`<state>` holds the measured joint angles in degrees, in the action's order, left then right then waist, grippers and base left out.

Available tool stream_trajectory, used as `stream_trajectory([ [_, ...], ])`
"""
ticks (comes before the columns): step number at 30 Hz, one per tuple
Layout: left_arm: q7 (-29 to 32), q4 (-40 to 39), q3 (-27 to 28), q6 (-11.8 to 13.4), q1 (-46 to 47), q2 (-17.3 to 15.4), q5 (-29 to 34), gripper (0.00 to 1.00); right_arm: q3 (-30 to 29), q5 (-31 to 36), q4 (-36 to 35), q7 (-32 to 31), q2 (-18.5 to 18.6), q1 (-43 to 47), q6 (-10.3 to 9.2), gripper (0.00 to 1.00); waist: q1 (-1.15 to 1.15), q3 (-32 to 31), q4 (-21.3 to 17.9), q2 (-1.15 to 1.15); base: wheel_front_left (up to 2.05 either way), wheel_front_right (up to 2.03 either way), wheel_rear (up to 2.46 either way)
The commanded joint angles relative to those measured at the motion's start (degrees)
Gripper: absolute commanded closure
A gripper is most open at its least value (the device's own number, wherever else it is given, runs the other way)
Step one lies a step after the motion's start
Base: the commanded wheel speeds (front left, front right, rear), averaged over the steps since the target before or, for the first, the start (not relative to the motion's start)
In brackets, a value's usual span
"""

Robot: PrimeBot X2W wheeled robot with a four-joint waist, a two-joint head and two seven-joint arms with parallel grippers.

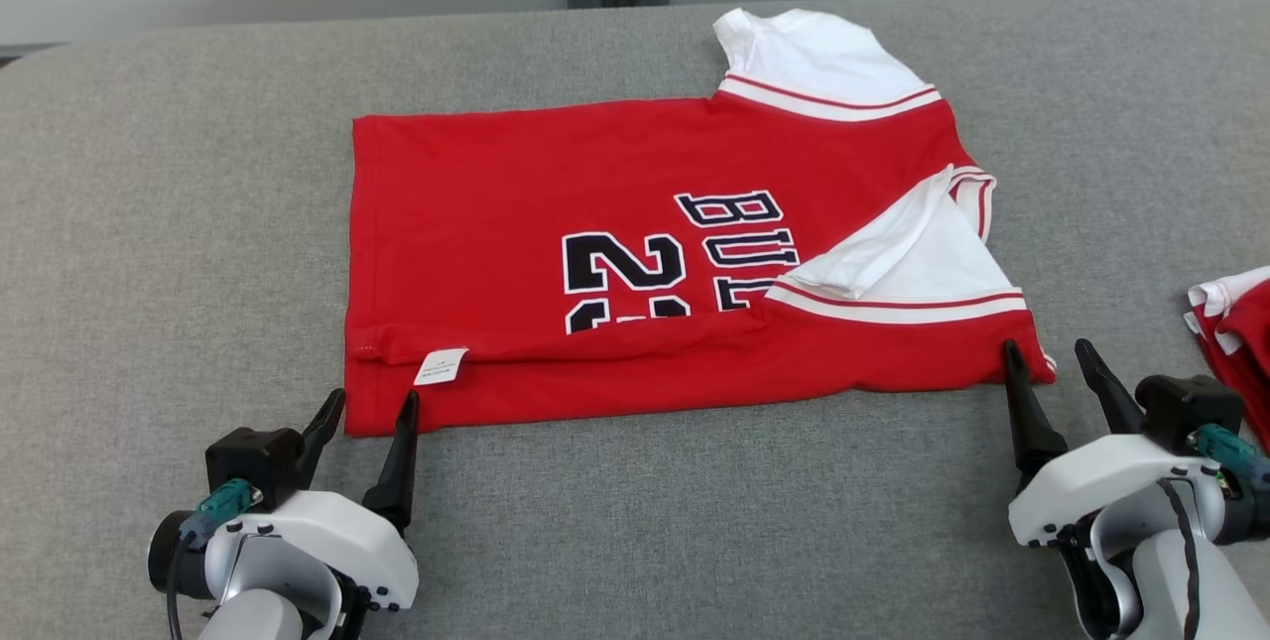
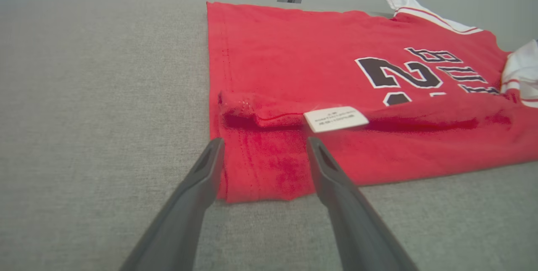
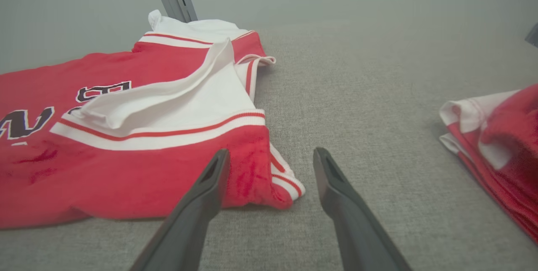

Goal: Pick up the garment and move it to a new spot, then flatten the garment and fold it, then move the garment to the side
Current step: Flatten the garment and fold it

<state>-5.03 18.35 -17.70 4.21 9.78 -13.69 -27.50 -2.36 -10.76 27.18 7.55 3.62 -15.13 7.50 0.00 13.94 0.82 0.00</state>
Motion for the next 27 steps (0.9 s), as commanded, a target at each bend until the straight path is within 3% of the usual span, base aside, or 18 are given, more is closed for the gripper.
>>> stream_trajectory([
  [1, 0.1, 0.1, 0.2, -0.3, 1.1, -0.2, -0.4, 0.00, 0.0, -0.2, 1.1, 0.2, 0.6, -1.1, -0.02, 0.00, 0.00, 0.8, 0.1, 0.00, 0.00, 0.00, 0.00],
  [11, 4.0, 3.0, -0.1, -2.1, 2.6, -0.2, -3.3, 0.00, 2.3, -3.1, 10.5, 0.2, 0.6, -6.6, -0.02, 0.00, 0.00, 2.2, 0.2, 0.00, 0.00, 0.00, 0.00],
  [12, 4.6, 3.3, -0.4, -2.9, 2.5, -0.2, -3.8, 0.57, 2.7, -3.8, 11.9, 0.4, 0.5, -7.2, -0.02, 0.86, 0.00, 2.1, 0.1, 0.00, 0.00, 0.00, 0.00],
  [13, 4.3, 3.3, -0.3, -2.9, 2.8, -0.3, -3.8, 1.00, 3.0, -4.2, 12.4, 0.5, 0.5, -7.4, -0.02, 1.00, 0.00, 1.9, 0.0, 0.00, 0.00, 0.00, 0.00],
  [21, 5.4, 3.3, -0.2, -3.4, 1.7, -1.1, -5.0, 1.00, 4.3, -8.3, 13.0, 1.8, 1.1, -7.2, -0.05, 1.00, 0.00, 0.4, -0.3, 0.00, 0.00, 0.00, 0.00],
  [27, 7.3, -0.8, 0.0, -2.9, -1.8, -2.8, -5.9, 1.00, 4.6, -12.0, 8.4, 0.6, 2.1, -3.0, -0.05, 1.00, 0.00, -2.0, 0.0, 0.00, 0.00, 0.00, 0.00],
])
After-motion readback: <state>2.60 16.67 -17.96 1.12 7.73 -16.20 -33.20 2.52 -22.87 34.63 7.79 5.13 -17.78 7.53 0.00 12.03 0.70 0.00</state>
